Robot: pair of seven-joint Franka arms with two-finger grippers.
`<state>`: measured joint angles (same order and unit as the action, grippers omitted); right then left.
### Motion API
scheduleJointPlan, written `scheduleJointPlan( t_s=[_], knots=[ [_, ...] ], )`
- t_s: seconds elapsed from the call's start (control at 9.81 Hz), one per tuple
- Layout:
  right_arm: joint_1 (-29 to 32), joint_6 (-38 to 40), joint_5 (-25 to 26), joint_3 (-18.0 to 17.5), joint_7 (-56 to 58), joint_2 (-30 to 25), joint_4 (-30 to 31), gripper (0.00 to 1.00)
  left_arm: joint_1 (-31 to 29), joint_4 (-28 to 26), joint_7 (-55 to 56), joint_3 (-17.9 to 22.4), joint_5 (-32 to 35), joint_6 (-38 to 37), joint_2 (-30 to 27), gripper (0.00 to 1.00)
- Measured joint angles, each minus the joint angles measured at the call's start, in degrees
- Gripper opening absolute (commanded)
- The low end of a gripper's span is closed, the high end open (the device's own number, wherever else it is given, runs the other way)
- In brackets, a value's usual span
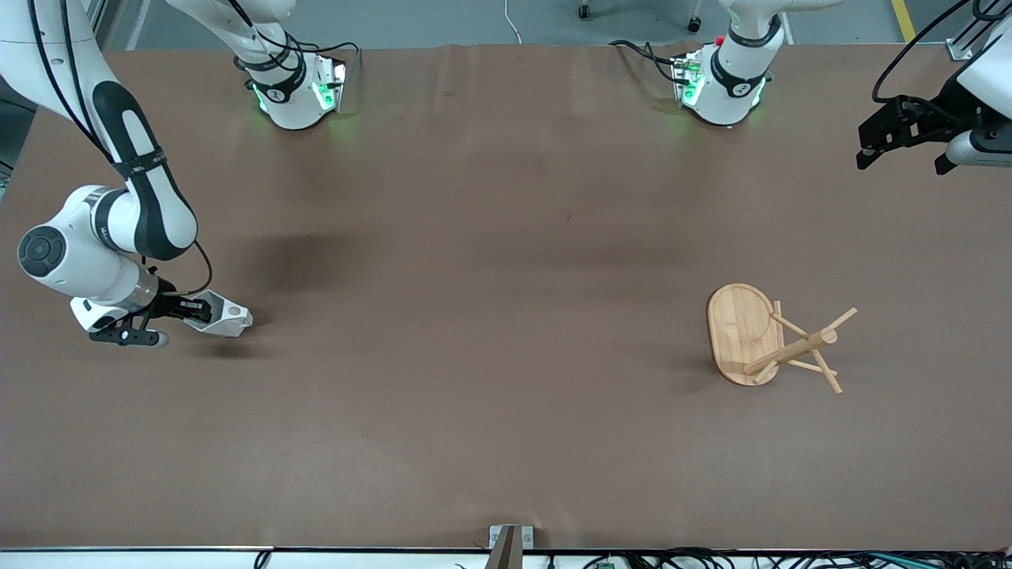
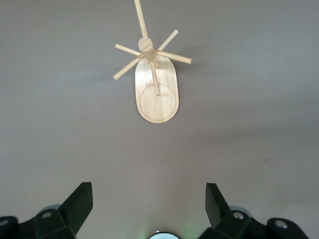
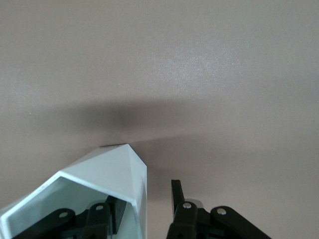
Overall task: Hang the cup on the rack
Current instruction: 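Reach the right gripper to the white cup and grasp it, then lift the cup with the right gripper while the left gripper approaches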
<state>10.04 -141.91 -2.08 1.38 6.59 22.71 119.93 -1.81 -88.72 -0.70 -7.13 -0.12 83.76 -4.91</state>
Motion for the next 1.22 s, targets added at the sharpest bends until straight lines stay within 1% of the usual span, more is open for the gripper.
scheduleJointPlan(
  t_s=[0.1,0.41,0.51,0.61,0.82,0.92,1.22],
  knots=[
    [0.0,0.0,-1.4,0.0,0.2,0.0,0.0,0.0,0.0,0.0,0.0,0.0,0.0,-0.1,0.1,1.0],
    [0.0,0.4,-2.1,-0.1,2.4,0.0,-0.1,0.0,0.2,0.0,0.0,0.0,0.0,-0.1,0.7,1.0],
    [0.0,2.9,-2.1,-0.2,3.6,0.0,-0.9,0.0,0.3,0.0,0.0,-0.1,0.0,-0.1,0.9,1.0],
    [-0.1,7.9,-2.1,-0.3,5.9,-0.1,-3.4,0.0,0.3,0.0,0.0,-0.1,0.0,-0.1,1.2,1.0],
    [-0.3,19.4,-2.5,-0.6,11.9,-1.1,-12.8,0.0,0.5,0.0,0.0,-0.2,0.0,-0.1,1.7,1.0],
    [-0.7,22.1,-4.7,-1.0,13.0,-1.7,-15.7,0.0,0.8,0.0,0.0,-0.2,0.0,-0.1,1.9,1.0],
    [-3.3,25.8,-16.7,-3.7,13.3,-3.7,-18.2,0.0,2.9,0.0,0.0,-0.3,0.0,-0.1,2.1,1.0]
  ],
)
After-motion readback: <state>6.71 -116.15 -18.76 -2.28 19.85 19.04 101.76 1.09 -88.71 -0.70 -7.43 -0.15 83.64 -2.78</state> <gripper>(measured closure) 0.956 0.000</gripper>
